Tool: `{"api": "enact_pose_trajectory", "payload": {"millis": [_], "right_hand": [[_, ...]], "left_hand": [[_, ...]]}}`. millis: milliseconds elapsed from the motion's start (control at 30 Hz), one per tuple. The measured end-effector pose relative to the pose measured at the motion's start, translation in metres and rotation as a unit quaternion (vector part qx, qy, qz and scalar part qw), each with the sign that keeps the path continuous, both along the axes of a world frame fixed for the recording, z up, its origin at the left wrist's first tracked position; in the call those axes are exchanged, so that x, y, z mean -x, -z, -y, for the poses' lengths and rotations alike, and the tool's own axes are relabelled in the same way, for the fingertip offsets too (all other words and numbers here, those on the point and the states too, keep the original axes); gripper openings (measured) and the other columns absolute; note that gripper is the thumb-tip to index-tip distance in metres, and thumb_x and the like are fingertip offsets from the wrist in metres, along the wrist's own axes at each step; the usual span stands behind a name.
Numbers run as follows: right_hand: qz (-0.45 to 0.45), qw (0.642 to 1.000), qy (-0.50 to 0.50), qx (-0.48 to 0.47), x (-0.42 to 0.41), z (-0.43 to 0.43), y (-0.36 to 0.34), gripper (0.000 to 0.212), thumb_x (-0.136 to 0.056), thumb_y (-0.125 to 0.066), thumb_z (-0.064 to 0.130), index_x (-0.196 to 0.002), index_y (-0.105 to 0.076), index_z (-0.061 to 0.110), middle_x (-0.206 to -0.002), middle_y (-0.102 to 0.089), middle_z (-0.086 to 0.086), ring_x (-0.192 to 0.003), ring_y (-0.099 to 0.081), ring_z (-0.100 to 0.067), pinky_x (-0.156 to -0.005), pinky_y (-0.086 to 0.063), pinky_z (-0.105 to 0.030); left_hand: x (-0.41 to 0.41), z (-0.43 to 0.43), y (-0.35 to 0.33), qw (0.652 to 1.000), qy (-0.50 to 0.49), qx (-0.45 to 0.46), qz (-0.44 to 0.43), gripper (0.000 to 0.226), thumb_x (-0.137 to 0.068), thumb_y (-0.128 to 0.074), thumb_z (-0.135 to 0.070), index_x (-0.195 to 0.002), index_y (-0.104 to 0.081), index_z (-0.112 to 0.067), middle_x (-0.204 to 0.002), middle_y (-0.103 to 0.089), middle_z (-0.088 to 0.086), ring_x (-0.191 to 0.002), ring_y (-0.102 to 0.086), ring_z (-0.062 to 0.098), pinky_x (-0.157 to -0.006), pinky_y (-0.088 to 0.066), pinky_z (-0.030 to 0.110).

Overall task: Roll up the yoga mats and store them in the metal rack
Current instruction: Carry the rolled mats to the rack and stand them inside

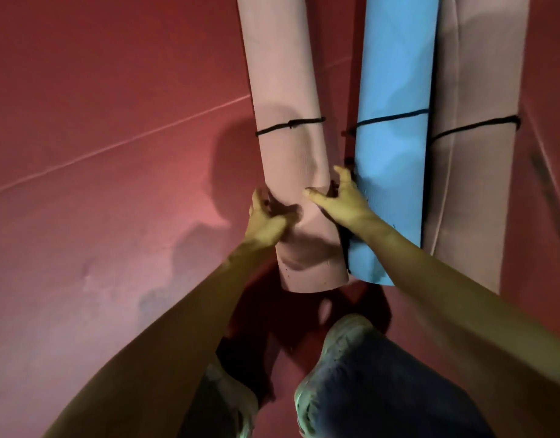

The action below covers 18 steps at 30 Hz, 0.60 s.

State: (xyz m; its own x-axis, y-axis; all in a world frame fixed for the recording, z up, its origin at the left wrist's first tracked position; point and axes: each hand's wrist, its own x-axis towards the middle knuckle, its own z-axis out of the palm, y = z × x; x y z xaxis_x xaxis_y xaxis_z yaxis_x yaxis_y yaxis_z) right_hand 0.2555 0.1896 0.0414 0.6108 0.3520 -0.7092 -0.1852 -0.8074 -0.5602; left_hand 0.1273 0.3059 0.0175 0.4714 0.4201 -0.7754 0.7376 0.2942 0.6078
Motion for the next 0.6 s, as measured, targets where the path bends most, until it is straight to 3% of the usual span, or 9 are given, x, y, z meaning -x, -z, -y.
{"api": "enact_pose_trajectory", "payload": {"millis": [67, 167, 233, 433, 500, 600], "right_hand": [[-0.03, 0.999, 0.009, 0.014, 0.002, 0.004, 0.003, 0.091, -0.072, -0.064, 0.066, -0.145, -0.023, 0.032, -0.144, -0.039, -0.004, -0.13, -0.042, -0.025, -0.108, -0.035, -0.041], [-0.033, 0.999, 0.028, -0.024, 0.003, 0.008, -0.012, 0.085, -0.074, -0.067, 0.06, -0.142, -0.026, 0.032, -0.141, -0.042, -0.001, -0.126, -0.043, -0.021, -0.105, -0.035, -0.036], [-0.044, 0.997, 0.027, -0.053, 0.002, 0.011, -0.035, 0.072, -0.077, -0.069, 0.053, -0.134, -0.031, 0.029, -0.132, -0.046, 0.003, -0.117, -0.047, -0.016, -0.098, -0.037, -0.03], [-0.029, 0.98, 0.062, -0.189, -0.012, 0.002, -0.156, 0.044, -0.075, -0.078, 0.03, -0.113, -0.057, 0.034, -0.126, -0.052, 0.002, -0.118, -0.05, -0.013, -0.104, -0.04, -0.028], [-0.023, 0.967, 0.073, -0.243, -0.025, -0.009, -0.206, 0.034, -0.074, -0.079, 0.029, -0.103, -0.064, 0.038, -0.114, -0.059, 0.01, -0.114, -0.053, -0.011, -0.102, -0.041, -0.028], [-0.03, 0.944, 0.107, -0.311, -0.046, -0.027, -0.279, 0.022, -0.085, -0.068, 0.018, -0.107, -0.068, 0.022, -0.104, -0.066, 0.009, -0.102, -0.057, -0.007, -0.098, -0.043, -0.026]], "left_hand": [[-0.004, 0.004, -0.019, 0.999, -0.026, 0.018, 0.006, 0.08, -0.05, -0.083, -0.04, -0.121, -0.045, -0.035, -0.121, -0.053, 0.0, -0.111, -0.056, 0.024, -0.091, -0.051, 0.045], [-0.004, 0.003, -0.036, 0.997, -0.058, 0.026, 0.051, 0.055, -0.073, -0.08, -0.014, -0.115, -0.048, -0.029, -0.102, -0.058, -0.008, -0.094, -0.06, 0.014, -0.073, -0.049, 0.027], [0.002, -0.001, -0.057, 0.993, -0.083, 0.023, 0.079, 0.052, -0.076, -0.078, -0.011, -0.117, -0.048, -0.023, -0.104, -0.058, -0.008, -0.095, -0.06, 0.013, -0.074, -0.05, 0.026], [0.001, -0.035, -0.177, 0.979, -0.114, 0.038, 0.167, 0.02, -0.085, -0.067, -0.007, -0.097, -0.054, -0.015, -0.107, -0.063, -0.004, -0.08, -0.063, 0.001, -0.068, -0.051, 0.018], [-0.012, -0.048, -0.226, 0.97, -0.127, 0.032, 0.205, 0.012, -0.084, -0.065, -0.007, -0.089, -0.057, -0.015, -0.096, -0.068, -0.009, -0.082, -0.064, 0.002, -0.073, -0.05, 0.019], [-0.034, -0.068, -0.297, 0.947, -0.161, 0.041, 0.273, 0.008, -0.085, -0.06, -0.005, -0.084, -0.058, -0.012, -0.08, -0.07, -0.009, -0.08, -0.064, 0.006, -0.075, -0.05, 0.02]]}}
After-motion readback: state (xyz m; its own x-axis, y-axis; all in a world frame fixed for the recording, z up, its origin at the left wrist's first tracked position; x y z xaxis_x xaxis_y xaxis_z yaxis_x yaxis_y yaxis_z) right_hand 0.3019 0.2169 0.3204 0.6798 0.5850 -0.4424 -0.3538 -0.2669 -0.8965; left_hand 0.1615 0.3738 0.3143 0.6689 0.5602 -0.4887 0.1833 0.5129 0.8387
